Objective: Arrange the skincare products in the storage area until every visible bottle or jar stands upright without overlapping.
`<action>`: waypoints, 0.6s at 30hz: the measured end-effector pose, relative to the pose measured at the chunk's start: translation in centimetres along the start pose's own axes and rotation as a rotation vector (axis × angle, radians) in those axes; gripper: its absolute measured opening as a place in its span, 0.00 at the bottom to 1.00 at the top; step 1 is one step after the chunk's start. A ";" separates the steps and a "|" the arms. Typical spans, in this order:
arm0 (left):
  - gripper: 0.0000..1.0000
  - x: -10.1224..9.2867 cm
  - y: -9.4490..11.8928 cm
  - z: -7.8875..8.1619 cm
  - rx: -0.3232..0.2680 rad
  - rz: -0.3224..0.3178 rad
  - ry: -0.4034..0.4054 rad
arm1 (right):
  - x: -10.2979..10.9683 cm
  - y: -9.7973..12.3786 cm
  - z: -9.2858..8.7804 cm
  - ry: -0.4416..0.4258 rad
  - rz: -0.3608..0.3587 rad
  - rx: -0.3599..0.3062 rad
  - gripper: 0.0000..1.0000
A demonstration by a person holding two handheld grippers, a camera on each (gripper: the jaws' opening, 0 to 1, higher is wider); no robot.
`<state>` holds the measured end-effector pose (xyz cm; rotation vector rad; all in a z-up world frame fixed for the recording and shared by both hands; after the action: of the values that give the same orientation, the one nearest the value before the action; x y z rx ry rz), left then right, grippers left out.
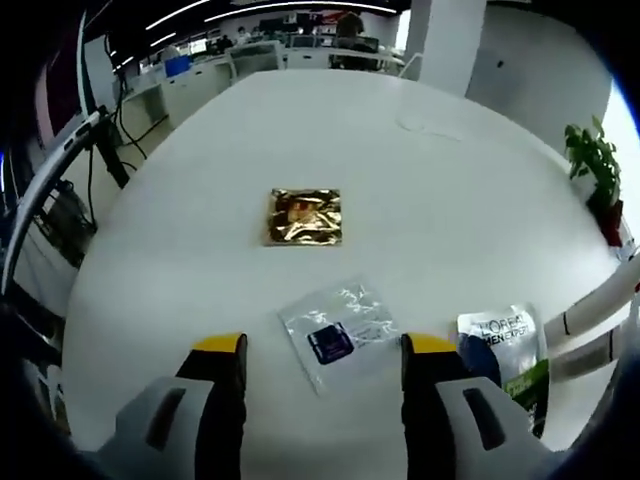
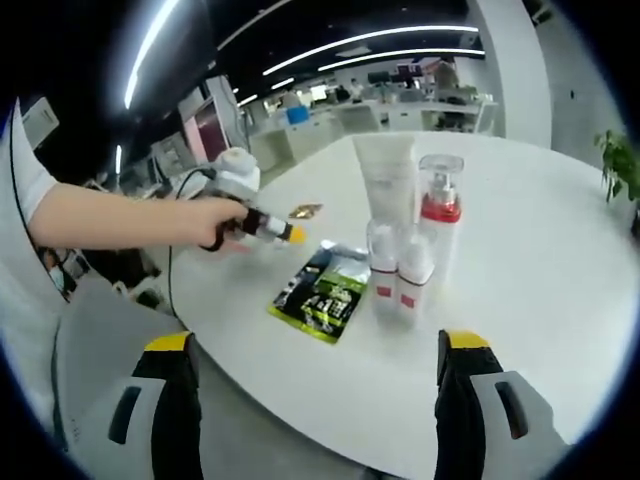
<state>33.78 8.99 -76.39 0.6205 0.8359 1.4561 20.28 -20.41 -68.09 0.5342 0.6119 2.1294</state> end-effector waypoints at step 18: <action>0.04 2.1 -1.8 0.8 -0.063 -0.080 -0.082 | 0.1 0.0 0.0 0.007 0.000 0.002 0.99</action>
<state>35.36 11.13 -77.57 0.5889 0.7408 1.3700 20.23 -20.38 -68.11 0.5277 0.6178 2.1318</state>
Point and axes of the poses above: the point that each gripper's makers call its tool centre point, and the gripper's own axes: y roughly backward along the fingers, x roughly to its left, z roughly out of its top, the point moved 7 cm from there along y, roughly backward along the fingers, and after that the axes turned 7 degrees about -z, right-handed, at the moved point
